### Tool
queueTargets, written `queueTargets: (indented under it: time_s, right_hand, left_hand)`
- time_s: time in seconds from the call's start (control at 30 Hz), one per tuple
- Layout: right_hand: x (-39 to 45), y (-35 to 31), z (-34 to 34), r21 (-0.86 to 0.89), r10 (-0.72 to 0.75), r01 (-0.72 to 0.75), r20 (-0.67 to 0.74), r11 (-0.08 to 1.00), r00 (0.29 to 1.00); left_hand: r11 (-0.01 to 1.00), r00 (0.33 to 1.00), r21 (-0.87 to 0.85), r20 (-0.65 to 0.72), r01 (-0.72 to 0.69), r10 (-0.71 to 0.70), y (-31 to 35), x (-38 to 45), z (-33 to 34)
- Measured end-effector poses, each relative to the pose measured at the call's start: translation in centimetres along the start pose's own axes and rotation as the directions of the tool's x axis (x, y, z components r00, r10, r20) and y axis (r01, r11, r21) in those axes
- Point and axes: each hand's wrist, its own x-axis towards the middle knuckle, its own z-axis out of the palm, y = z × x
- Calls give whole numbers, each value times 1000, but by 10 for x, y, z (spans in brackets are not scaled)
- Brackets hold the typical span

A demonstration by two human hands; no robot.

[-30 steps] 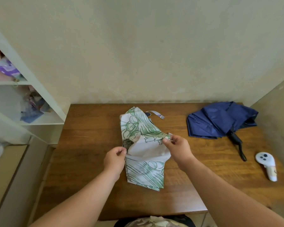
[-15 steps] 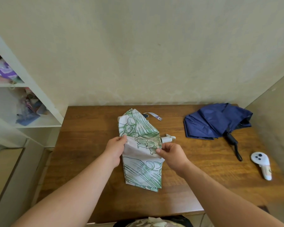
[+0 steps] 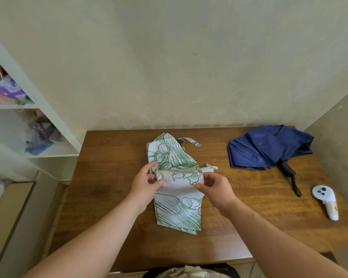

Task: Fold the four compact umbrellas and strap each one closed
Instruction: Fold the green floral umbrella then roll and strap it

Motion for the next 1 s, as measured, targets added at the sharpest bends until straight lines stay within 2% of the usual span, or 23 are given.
queueTargets:
  time_s: [0.07, 0.13, 0.23, 0.43, 0.6, 0.67, 0.73, 0.8, 0.87, 0.93, 1.0]
  right_hand:
    - [2, 0, 0, -30, 4, -5, -57, 1000, 998]
    - [3, 1, -1, -68, -4, -2, -98, 998, 995]
    - [2, -1, 2, -107, -11, 5, -56, 994, 998]
    - [1, -3, 1, -79, 4, -7, -44, 997, 999]
    - [2, -2, -1, -52, 6, -10, -69, 999, 998]
    - [2, -1, -1, -40, -5, 2, -78, 999, 997]
    - [1, -2, 0, -28, -13, 11, -59, 1000, 998]
    - [-1, -2, 1, -31, -17, 17, -14, 999, 1000]
    - [-2, -1, 1, -62, -33, 34, 20, 998, 999]
    - [-2, 2, 1, -126, -42, 41, -2, 991, 999]
    - [-2, 2, 1, -161, -50, 37, -78, 986, 996]
  left_hand:
    - [1000, 999, -25, -36, 7, -8, 0, -2, -2]
    - [985, 998, -167, -29, 53, -58, 2, -4, -3]
    - [936, 991, -326, 36, 136, -131, 13, -8, -1]
    - [935, 986, -326, -46, 138, -161, 12, -2, 0]
    - [954, 991, -280, -42, 107, -123, 3, -5, 0]
    - [939, 988, -321, -43, 126, -147, 4, -7, 0]
    - [911, 986, -379, 18, 161, -167, 4, -8, -2]
    - [945, 988, -296, 114, 136, -107, 0, -9, -6]
    - [994, 988, -102, 156, 38, -22, -4, -11, -6]
    - [998, 998, 42, 58, -36, 34, -7, -10, -3]
    - [999, 997, 27, -57, -44, 45, -7, -10, -3]
